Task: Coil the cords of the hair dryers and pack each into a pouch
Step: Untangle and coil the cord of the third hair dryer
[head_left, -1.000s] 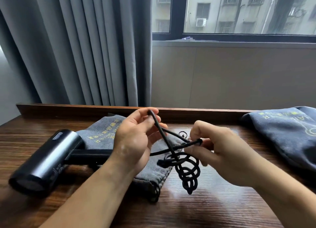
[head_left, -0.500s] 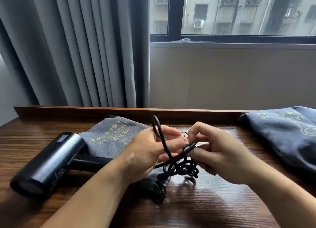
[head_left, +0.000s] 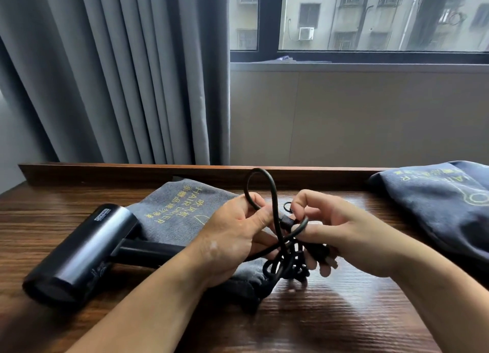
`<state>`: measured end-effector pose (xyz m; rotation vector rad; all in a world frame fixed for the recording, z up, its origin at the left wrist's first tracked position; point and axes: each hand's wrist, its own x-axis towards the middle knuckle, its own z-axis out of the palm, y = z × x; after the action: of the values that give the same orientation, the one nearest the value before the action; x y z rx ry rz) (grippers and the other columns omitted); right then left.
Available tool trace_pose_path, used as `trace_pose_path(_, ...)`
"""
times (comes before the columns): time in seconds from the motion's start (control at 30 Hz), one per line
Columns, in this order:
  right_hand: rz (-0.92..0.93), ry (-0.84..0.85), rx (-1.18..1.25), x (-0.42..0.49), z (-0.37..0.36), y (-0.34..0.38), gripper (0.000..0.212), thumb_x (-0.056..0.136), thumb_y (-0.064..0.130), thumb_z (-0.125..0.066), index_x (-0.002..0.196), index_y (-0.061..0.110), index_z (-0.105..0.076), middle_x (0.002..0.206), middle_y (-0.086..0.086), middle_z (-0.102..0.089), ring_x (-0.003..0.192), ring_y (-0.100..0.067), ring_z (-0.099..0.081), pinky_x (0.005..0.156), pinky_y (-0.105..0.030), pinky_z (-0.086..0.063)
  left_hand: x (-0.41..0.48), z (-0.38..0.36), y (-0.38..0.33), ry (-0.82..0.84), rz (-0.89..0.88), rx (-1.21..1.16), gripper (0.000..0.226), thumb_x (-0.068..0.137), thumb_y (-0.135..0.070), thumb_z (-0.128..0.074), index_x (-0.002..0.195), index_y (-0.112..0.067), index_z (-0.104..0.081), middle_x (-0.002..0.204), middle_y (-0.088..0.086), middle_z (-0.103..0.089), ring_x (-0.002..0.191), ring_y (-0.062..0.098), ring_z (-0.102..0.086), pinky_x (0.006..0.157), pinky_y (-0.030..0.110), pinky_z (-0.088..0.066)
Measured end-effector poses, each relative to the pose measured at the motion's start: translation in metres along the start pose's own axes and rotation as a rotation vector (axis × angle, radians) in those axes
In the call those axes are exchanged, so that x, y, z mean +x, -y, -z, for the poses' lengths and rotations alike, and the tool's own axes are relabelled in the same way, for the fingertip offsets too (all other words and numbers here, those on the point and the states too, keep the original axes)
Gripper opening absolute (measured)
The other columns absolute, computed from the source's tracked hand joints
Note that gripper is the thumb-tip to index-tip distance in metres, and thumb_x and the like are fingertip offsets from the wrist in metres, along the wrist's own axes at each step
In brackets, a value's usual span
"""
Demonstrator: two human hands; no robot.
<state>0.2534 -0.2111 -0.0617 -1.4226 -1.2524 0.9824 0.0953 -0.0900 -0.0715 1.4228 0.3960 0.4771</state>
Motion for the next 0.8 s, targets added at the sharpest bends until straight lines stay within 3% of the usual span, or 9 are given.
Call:
trace_pose_path(0.1,-0.039,0.054,0.069,-0.002,0.005,-0.003,0.022,0.085,0.015,-0.068,0.080,0.018,-0.046,0.073,-0.001,-0.058,0.054,-0.030,-0.064,0.041,-0.027,-0.048,0.004,0.004,-0.003,-0.065,-0.008,-0.107,0.023,0.106,-0.021,-0.042,0.092,-0.010,-0.056,0.077,0.004,-0.074,0.065,0.021,-0.068,0.061,0.033,-0.057)
trace_pose_path(0.23,-0.032,0.112,0.160,-0.006,0.012,-0.011,0.038,0.071,0.031,-0.089,0.076,0.021,-0.053,0.070,-0.007,-0.057,0.052,-0.027,-0.067,0.042,-0.025,-0.049,0.010,0.019,-0.006,-0.195,-0.041,-0.289,0.019,0.107,-0.019,-0.042,0.092,-0.012,-0.052,0.081,0.006,-0.072,0.062,0.025,-0.070,0.056,0.031,-0.059)
trace_pose_path(0.33,0.015,0.076,0.098,-0.005,0.010,-0.013,0.034,0.074,0.025,-0.087,0.072,0.021,-0.053,0.069,-0.010,-0.054,0.050,-0.024,-0.061,0.045,-0.027,-0.048,0.013,0.019,-0.004,-0.254,-0.124,-0.321,0.016,0.107,-0.022,-0.044,0.094,-0.015,-0.051,0.093,0.013,-0.076,0.068,0.031,-0.074,0.059,0.033,-0.063)
trace_pose_path(0.47,0.020,-0.166,0.062,0.004,0.005,-0.014,0.027,0.085,0.023,-0.077,0.070,0.020,-0.055,0.066,-0.009,-0.055,0.048,-0.017,-0.049,0.045,-0.025,-0.040,0.017,0.023,-0.008,-0.302,-0.281,-0.366,0.015,0.104,-0.030,-0.044,0.101,-0.018,-0.051,0.114,0.017,-0.074,0.097,0.036,-0.073,0.085,0.050,-0.059)
trace_pose_path(0.53,-0.014,-0.338,0.028,0.011,0.003,-0.021,0.028,0.090,0.028,-0.072,0.074,0.018,-0.053,0.062,-0.004,-0.054,0.049,-0.014,-0.048,0.046,-0.026,-0.037,0.014,0.027,-0.010,-0.241,-0.346,-0.381,0.018,0.097,-0.037,-0.046,0.099,-0.020,-0.053,0.117,0.015,-0.073,0.106,0.039,-0.071,0.090,0.055,-0.056)
trace_pose_path(0.63,-0.106,-0.457,-0.036,0.021,-0.002,-0.032,0.026,0.096,0.032,-0.066,0.078,0.018,-0.053,0.061,-0.002,-0.050,0.046,-0.011,-0.049,0.048,-0.028,-0.035,0.013,0.029,-0.007,-0.087,-0.456,-0.360,0.022,0.097,-0.036,-0.048,0.099,-0.019,-0.061,0.108,0.015,-0.074,0.103,0.037,-0.070,0.086,0.050,-0.060)
trace_pose_path(0.7,-0.163,-0.468,-0.031,0.025,-0.004,-0.035,0.024,0.098,0.035,-0.064,0.083,0.017,-0.055,0.065,-0.005,-0.050,0.045,-0.011,-0.052,0.051,-0.029,-0.037,0.014,0.028,0.000,-0.041,-0.540,-0.246,0.026,0.098,-0.037,-0.050,0.098,-0.017,-0.066,0.091,0.015,-0.071,0.097,0.035,-0.069,0.085,0.044,-0.058)
trace_pose_path(0.8,-0.219,-0.453,0.073,0.025,-0.004,-0.032,0.022,0.100,0.031,-0.061,0.088,0.015,-0.054,0.066,-0.007,-0.048,0.044,-0.011,-0.054,0.048,-0.026,-0.039,0.013,0.022,0.004,0.013,-0.590,-0.171,0.034,0.096,-0.047,-0.057,0.098,-0.014,-0.065,0.076,0.009,-0.056,0.077,0.030,-0.066,0.080,0.043,-0.056)
